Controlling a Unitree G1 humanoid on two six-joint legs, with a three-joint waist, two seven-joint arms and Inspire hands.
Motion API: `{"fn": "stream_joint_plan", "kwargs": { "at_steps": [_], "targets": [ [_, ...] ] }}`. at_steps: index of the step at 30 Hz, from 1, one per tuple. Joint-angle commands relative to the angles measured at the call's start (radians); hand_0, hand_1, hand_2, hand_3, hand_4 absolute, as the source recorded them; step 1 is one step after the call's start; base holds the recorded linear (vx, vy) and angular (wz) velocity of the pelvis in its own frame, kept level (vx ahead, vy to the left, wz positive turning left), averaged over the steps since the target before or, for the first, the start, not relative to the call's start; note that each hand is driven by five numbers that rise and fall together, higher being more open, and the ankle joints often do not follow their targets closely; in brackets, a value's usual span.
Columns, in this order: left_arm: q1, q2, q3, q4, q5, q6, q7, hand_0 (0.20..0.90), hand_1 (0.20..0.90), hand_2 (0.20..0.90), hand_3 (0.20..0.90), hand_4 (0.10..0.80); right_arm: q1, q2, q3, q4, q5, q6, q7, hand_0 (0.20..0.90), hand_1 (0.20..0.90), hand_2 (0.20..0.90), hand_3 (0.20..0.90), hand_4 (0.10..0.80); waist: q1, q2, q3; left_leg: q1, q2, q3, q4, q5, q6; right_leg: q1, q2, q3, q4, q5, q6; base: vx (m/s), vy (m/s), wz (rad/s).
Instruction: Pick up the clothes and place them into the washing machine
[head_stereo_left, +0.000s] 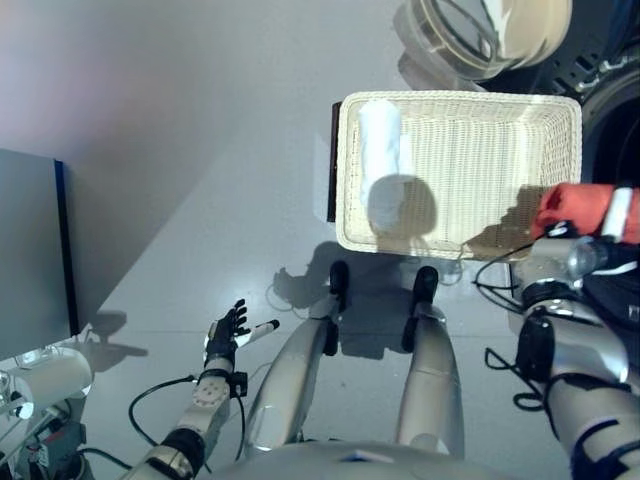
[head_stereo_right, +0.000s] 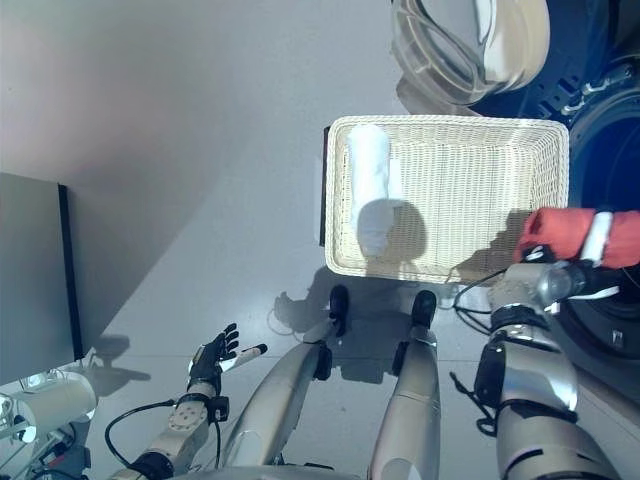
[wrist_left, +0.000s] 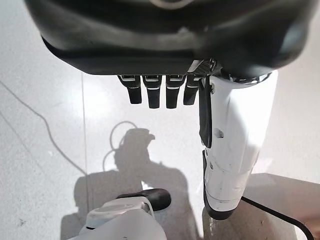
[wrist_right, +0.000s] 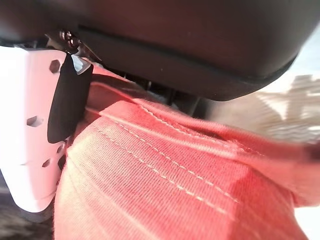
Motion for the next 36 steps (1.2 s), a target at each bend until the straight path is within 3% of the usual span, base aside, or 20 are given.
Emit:
{"fn": "stream_joint_plan", "kwargs": {
  "at_steps": [1, 5, 6, 10, 14, 18, 28, 36],
  "targets": [
    [0.020, 0.023, 0.015, 0.050, -0.022, -0.027, 0.013, 0.900, 0.900, 0.900, 0.900, 0.800, -0.061, -0.177, 0.072, -0.100, -0.090, -0.093, -0.016, 0.200, 0.200, 0.200, 0.200, 0.300, -0.008, -0.018, -0.018, -0.081, -0.002, -0.021, 0.136, -0.074, -0.073, 0.058, 0.050, -0.021, -0.033, -0.030, -0.037, -0.011, -0.053, -0.11],
    [0.022, 0.032, 0.022, 0.052, -0.024, -0.021, 0.017, 0.900, 0.900, 0.900, 0.900, 0.800, -0.132, -0.224, 0.111, -0.109, -0.137, -0.098, -0.065, 0.200, 0.200, 0.200, 0.200, 0.300, -0.022, -0.036, -0.005, -0.134, 0.016, -0.004, 0.280, -0.136, -0.062, 0.008, 0.072, -0.009, 0.086, -0.075, -0.053, 0.022, -0.050, -0.06],
    [0.023, 0.032, 0.023, 0.052, -0.024, -0.020, 0.019, 0.900, 0.900, 0.900, 0.900, 0.800, -0.136, -0.220, 0.113, -0.123, -0.147, -0.104, -0.077, 0.200, 0.200, 0.200, 0.200, 0.300, -0.025, -0.042, -0.006, -0.139, 0.018, -0.013, 0.329, -0.182, -0.060, 0.002, 0.082, 0.004, 0.125, -0.115, -0.052, -0.002, -0.053, -0.14],
    [0.023, 0.035, 0.033, 0.068, -0.037, -0.016, 0.025, 0.900, 0.900, 0.900, 0.900, 0.800, -0.180, -0.206, 0.148, -0.154, -0.195, -0.110, -0.124, 0.200, 0.200, 0.200, 0.200, 0.300, -0.038, -0.065, 0.024, -0.205, 0.032, -0.010, 0.523, -0.286, -0.019, -0.081, 0.129, 0.042, 0.275, -0.174, -0.076, 0.040, -0.025, -0.42],
    [0.012, 0.031, 0.018, 0.076, -0.044, -0.018, 0.034, 0.900, 0.900, 0.900, 0.900, 0.800, -0.252, -0.220, 0.201, -0.152, -0.230, -0.109, -0.167, 0.200, 0.200, 0.200, 0.200, 0.300, -0.037, -0.065, 0.022, -0.286, 0.048, 0.006, 0.639, -0.340, 0.008, -0.172, 0.162, 0.075, 0.365, -0.199, -0.092, -0.050, -0.019, -0.48],
    [0.022, 0.026, 0.005, 0.053, -0.048, -0.026, 0.049, 0.900, 0.900, 0.900, 0.900, 0.800, -0.282, -0.256, 0.223, -0.169, -0.282, -0.114, -0.238, 0.200, 0.200, 0.200, 0.200, 0.300, -0.040, -0.040, 0.011, -0.314, 0.057, 0.020, 0.649, -0.354, 0.007, -0.232, 0.166, 0.088, 0.409, -0.218, -0.098, -0.006, 0.036, -0.24],
    [0.055, 0.032, -0.012, 0.005, -0.027, -0.041, 0.083, 0.900, 0.900, 0.900, 0.900, 0.800, -0.356, -0.379, 0.298, -0.165, -0.437, -0.052, -0.365, 0.200, 0.200, 0.200, 0.200, 0.300, -0.027, 0.034, -0.021, -0.334, 0.043, 0.054, 0.616, -0.350, -0.005, -0.303, 0.148, 0.126, 0.451, -0.248, -0.109, 0.013, 0.039, -0.05],
    [0.066, 0.025, -0.020, -0.040, -0.021, -0.062, 0.091, 0.900, 0.900, 0.900, 0.900, 0.800, -0.412, -0.470, 0.354, -0.172, -0.512, -0.028, -0.409, 0.200, 0.200, 0.200, 0.200, 0.300, -0.023, 0.054, -0.040, -0.350, 0.033, 0.068, 0.588, -0.340, -0.015, -0.338, 0.135, 0.134, 0.457, -0.245, -0.110, 0.006, 0.004, 0.02]
  ]
}}
